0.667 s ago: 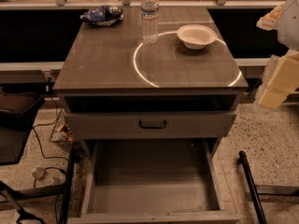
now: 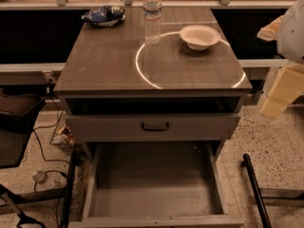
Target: Close middle drawer
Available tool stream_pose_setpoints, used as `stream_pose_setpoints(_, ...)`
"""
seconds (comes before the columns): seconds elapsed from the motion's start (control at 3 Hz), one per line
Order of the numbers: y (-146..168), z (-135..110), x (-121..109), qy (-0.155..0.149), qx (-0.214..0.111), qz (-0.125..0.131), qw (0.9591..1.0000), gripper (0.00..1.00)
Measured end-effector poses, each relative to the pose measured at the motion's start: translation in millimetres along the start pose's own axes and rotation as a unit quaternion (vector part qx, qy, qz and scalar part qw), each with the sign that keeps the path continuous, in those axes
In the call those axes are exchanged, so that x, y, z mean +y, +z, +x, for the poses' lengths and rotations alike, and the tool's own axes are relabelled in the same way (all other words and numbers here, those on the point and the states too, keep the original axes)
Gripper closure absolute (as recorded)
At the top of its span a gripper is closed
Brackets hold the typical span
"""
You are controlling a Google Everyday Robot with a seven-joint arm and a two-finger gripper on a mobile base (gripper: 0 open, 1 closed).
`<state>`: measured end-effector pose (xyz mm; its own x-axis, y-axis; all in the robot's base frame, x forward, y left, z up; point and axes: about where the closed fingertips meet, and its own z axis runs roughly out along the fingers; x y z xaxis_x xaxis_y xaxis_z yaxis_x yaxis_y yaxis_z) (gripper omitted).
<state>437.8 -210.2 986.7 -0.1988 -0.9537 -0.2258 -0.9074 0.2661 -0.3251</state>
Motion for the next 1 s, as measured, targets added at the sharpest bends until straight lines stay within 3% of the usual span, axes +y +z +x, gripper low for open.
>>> stream_pose_setpoints(0.33, 36, 23, 25, -0.001, 0.002, -0.029, 0.9996, 0.00)
stream_pose_setpoints(0.67, 79, 54, 73, -0.012, 0.006, -0.067, 0.9976, 0.16)
stream_pose_setpoints(1.0, 125, 81, 128, -0.028, 0.013, -0.113, 0.9931, 0.40)
